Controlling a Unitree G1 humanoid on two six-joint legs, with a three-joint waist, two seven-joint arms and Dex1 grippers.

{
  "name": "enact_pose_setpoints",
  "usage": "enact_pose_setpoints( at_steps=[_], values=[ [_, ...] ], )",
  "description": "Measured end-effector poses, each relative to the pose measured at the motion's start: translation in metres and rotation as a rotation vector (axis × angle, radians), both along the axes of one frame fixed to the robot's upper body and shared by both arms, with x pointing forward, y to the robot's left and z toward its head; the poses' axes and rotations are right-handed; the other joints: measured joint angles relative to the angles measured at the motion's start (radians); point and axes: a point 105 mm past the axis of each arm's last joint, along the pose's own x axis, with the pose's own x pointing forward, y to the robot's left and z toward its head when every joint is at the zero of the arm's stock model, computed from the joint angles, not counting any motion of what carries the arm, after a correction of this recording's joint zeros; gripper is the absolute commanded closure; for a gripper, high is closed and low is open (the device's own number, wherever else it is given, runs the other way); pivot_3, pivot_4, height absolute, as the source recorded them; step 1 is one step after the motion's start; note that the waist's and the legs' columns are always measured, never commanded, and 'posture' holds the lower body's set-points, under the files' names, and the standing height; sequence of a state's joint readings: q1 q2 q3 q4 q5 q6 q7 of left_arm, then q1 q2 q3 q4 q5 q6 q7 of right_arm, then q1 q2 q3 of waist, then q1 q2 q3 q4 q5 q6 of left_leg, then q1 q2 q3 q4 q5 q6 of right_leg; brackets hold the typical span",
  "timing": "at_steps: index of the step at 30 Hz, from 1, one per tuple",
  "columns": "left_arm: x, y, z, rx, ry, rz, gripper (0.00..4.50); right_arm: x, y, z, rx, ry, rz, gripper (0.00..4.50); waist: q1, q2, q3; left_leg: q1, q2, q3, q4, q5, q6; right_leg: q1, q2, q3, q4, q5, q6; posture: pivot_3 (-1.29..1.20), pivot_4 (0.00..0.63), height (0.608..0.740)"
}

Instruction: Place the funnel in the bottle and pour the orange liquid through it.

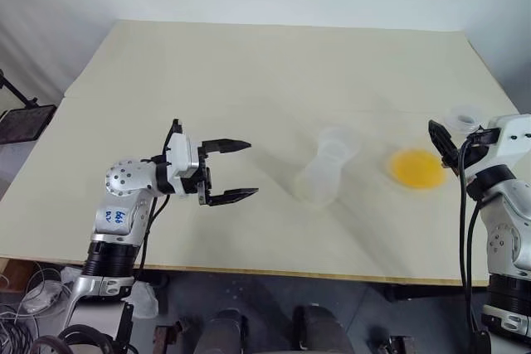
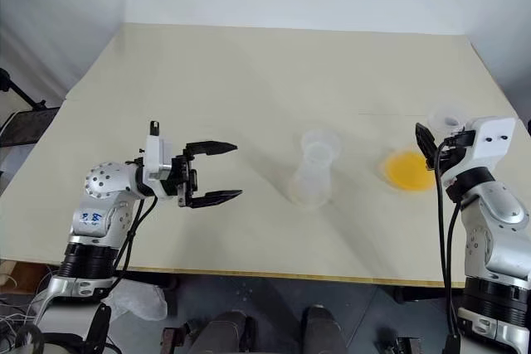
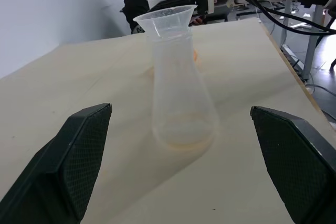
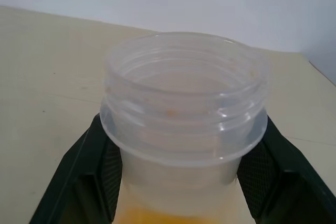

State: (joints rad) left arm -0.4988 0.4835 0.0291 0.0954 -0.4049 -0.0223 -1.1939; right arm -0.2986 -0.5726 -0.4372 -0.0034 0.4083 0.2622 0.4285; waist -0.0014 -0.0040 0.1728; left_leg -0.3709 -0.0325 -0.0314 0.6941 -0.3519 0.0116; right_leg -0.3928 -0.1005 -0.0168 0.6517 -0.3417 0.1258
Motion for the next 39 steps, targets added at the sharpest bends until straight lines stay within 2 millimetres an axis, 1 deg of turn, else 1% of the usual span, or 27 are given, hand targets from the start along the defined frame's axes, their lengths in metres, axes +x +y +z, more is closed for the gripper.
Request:
enact_pose_setpoints(
  at_steps=[2,4,9,12,15,17,20,21,23,25,27,31,35,39],
  values=[
    [0.0,0.0,0.0,-0.001,0.0,0.0,0.0,-0.002,0.002,0.001,-0.004,0.0,0.003,2.04,0.0,0.0,0.0,0.0,0.0,0.0,-0.001,0.0,0.0,0.0,0.0,0.0,0.0,0.0,0.0,0.0,0.15,0.74],
    [0.0,0.0,0.0,-0.002,0.0,0.0,0.0,-0.004,0.007,0.007,-0.01,-0.013,0.018,2.04,0.0,0.001,0.001,0.0,0.0,0.0,-0.001,0.0,0.0,-0.001,0.0,0.0,0.0,0.0,0.0,0.0,0.15,0.74],
    [0.005,-0.001,0.0,-0.014,0.015,0.003,0.0,-0.012,0.032,0.039,-0.085,-0.088,0.075,2.04,0.0,0.002,0.001,0.0,0.0,0.0,-0.001,0.0,0.0,-0.001,0.0,0.0,0.0,0.0,0.0,0.0,0.15,0.74],
    [0.01,-0.006,0.003,-0.031,0.017,-0.009,0.0,-0.014,0.047,0.054,-0.174,-0.12,0.096,2.04,0.0,0.002,0.001,-0.001,0.0,0.0,-0.001,0.0,0.0,-0.001,0.001,0.0,-0.001,0.0,0.0,0.0,0.15,0.74],
    [0.015,-0.008,0.003,-0.041,0.025,-0.02,0.0,-0.017,0.063,0.06,-0.267,-0.143,0.111,2.04,0.001,0.002,0.001,-0.001,0.0,0.0,-0.001,0.0,0.0,-0.001,0.001,-0.001,-0.001,0.0,0.0,0.0,0.15,0.74],
    [0.017,-0.012,0.004,-0.047,0.027,-0.037,0.0,-0.02,0.076,0.064,-0.361,-0.157,0.122,2.04,0.002,0.002,0.001,-0.001,-0.001,0.0,-0.001,0.0,0.0,-0.001,0.001,-0.001,-0.001,0.0,0.0,0.0,0.15,0.74],
    [0.019,-0.016,0.007,-0.053,0.017,-0.062,0.0,-0.026,0.091,0.065,-0.514,-0.166,0.127,2.04,0.002,0.002,0.001,-0.002,-0.001,0.0,-0.002,0.0,0.0,-0.002,0.002,-0.001,-0.002,0.0,0.0,0.0,0.15,0.74],
    [0.02,-0.017,0.007,-0.051,0.019,-0.068,0.0,-0.029,0.101,0.063,-0.583,-0.171,0.137,2.04,0.001,0.002,0.001,-0.002,-0.001,0.0,-0.003,0.0,0.0,-0.001,0.002,-0.001,-0.003,0.0,0.0,0.0,0.15,0.74],
    [0.02,-0.018,0.006,-0.046,0.024,-0.082,0.0,-0.032,0.112,0.055,-0.672,-0.171,0.151,2.04,0.001,0.002,0.001,-0.002,-0.001,0.0,-0.003,0.0,0.0,-0.001,0.003,-0.001,-0.004,0.0,0.0,0.0,0.15,0.74],
    [0.021,-0.018,0.003,-0.042,0.034,-0.088,0.0,-0.034,0.12,0.047,-0.752,-0.167,0.158,2.04,0.0,0.002,0.001,-0.002,-0.001,0.0,-0.003,0.0,0.0,-0.002,0.003,-0.001,-0.004,0.0,0.0,0.0,0.15,0.74],
    [0.02,-0.02,0.002,-0.037,0.04,-0.099,0.0,-0.034,0.122,0.046,-0.8,-0.18,0.14,2.04,0.0,0.002,0.001,-0.002,-0.001,0.0,-0.003,0.0,0.0,-0.002,0.003,-0.001,-0.004,0.0,0.0,0.0,0.15,0.74],
    [0.018,-0.022,0.002,-0.03,0.043,-0.114,0.0,-0.036,0.122,0.054,-0.921,-0.241,0.093,2.04,0.0,0.002,0.001,-0.002,-0.001,0.0,-0.003,0.0,0.0,-0.001,0.003,-0.001,-0.005,0.0,0.0,0.0,0.15,0.74],
    [0.018,-0.023,0.002,-0.032,0.048,-0.113,0.0,-0.034,0.133,0.063,-1.087,-0.321,0.07,2.04,0.0,0.002,0.001,-0.002,-0.001,0.0,-0.003,0.0,0.0,-0.002,0.003,-0.001,-0.006,0.0,0.0,0.0,0.15,0.74],
    [0.018,-0.024,0.003,-0.034,0.044,-0.111,0.0,-0.032,0.136,0.066,-1.144,-0.36,0.057,2.04,0.001,0.002,0.001,-0.002,-0.001,0.0,-0.004,0.0,0.0,-0.002,0.003,-0.001,-0.006,0.0,0.0,0.0,0.15,0.74]
  ],
)
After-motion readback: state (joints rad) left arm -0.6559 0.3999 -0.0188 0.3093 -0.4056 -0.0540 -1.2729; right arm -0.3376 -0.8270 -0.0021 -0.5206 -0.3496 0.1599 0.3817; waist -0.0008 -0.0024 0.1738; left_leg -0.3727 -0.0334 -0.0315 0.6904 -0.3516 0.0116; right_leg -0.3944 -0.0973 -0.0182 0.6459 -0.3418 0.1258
